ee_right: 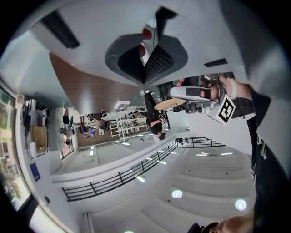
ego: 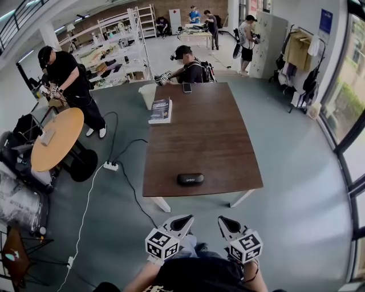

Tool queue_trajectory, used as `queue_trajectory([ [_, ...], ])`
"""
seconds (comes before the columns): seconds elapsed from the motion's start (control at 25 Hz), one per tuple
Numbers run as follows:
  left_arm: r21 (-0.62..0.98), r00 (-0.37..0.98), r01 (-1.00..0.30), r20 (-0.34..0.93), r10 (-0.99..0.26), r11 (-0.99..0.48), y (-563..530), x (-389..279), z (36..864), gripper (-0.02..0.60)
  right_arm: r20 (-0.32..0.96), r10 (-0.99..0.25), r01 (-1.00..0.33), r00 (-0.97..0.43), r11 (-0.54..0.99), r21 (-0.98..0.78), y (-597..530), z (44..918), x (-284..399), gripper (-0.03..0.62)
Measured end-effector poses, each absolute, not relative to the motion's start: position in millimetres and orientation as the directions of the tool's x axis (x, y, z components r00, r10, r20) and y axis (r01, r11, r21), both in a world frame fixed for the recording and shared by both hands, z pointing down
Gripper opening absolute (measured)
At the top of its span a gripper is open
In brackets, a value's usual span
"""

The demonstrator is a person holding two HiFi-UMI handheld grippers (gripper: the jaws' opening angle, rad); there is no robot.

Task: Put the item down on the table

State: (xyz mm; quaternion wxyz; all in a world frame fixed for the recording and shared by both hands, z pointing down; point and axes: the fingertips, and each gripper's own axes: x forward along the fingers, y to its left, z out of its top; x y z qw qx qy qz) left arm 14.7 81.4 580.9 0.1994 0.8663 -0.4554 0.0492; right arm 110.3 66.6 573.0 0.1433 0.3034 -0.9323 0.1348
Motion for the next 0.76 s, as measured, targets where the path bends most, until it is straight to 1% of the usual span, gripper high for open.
queue_trajectory([
  [0.76, 0.293, 0.595, -0.800, 0.272, -0.757, -0.523, 75.1, 37.7, 580.9, 0.006, 0.334, -0.527, -0.601, -0.781, 0.781, -0.173, 59.6, 571.8, 124.9, -0.015],
])
